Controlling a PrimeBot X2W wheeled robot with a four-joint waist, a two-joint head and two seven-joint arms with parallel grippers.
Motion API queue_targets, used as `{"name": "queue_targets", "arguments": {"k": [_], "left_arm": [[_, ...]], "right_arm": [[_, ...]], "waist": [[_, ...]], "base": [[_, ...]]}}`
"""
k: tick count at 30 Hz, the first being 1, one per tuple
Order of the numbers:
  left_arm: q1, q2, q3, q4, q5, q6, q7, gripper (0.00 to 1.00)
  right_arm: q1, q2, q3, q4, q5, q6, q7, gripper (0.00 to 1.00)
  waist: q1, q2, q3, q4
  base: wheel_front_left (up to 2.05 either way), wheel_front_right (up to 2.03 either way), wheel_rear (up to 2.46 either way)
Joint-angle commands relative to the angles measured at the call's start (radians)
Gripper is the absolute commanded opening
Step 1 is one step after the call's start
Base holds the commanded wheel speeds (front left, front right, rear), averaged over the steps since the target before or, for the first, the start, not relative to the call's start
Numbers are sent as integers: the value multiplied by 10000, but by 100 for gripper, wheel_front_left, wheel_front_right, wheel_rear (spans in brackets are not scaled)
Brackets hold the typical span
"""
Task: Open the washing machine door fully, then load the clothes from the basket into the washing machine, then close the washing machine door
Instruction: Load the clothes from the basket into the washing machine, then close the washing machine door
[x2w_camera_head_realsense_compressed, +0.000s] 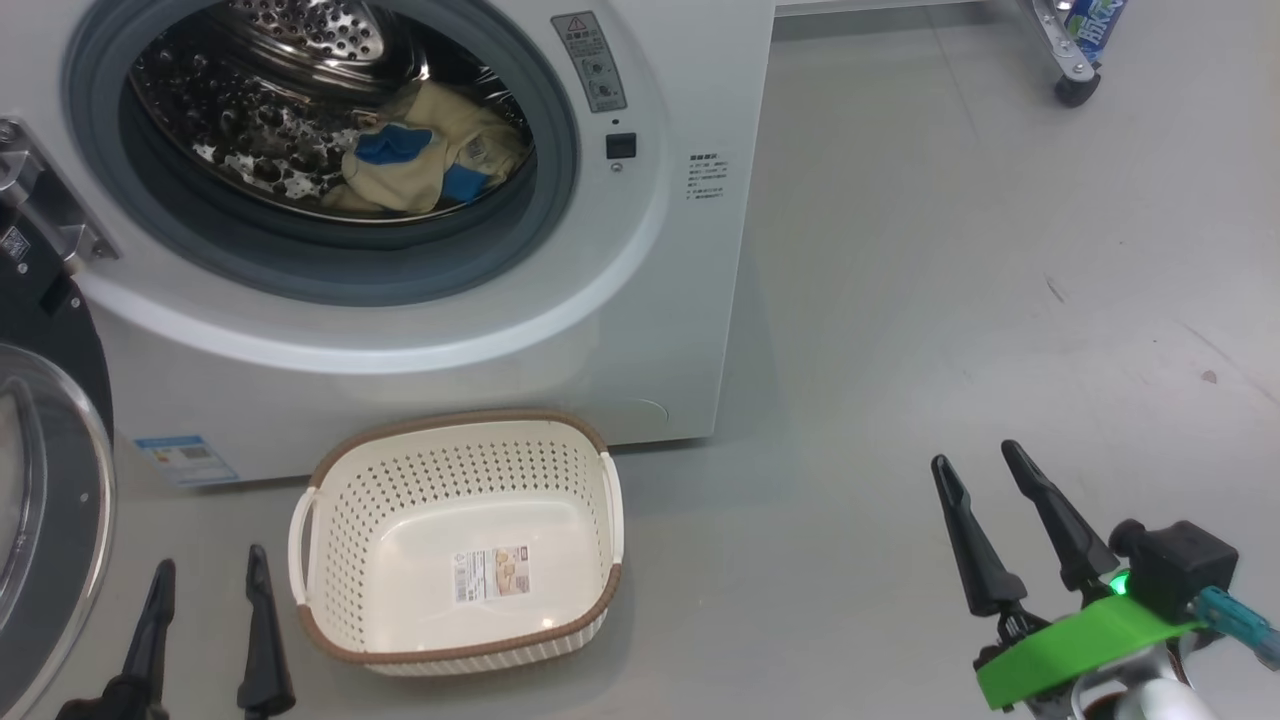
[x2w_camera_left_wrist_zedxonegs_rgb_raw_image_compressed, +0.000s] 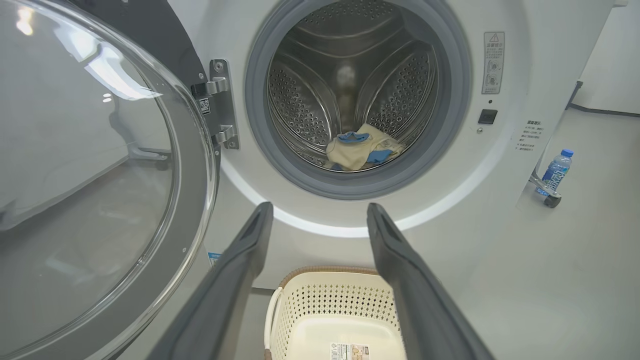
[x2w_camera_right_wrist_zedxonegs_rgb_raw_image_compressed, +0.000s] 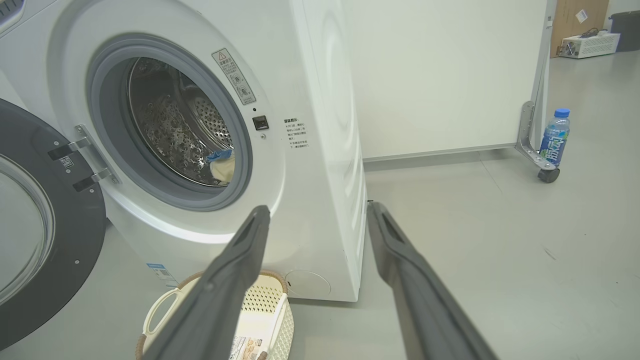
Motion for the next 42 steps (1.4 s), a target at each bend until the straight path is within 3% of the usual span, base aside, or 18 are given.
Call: {"name": "queue_targets", "arguments": {"k": [1,42], "left_arm": [[-276,120,511,-329,181,538,-68,100],[-384,-267,823,-84,653,267,-68,100]], "right_arm": [[-189,-156,103,-337,-123,-2,-96,100],[-317,-106,76,-284,-240,-2,-96,100]], "waist": [[1,0,-6,-1],[1,0,27,25]], "base": [[0,0,0],[0,0,0]]}}
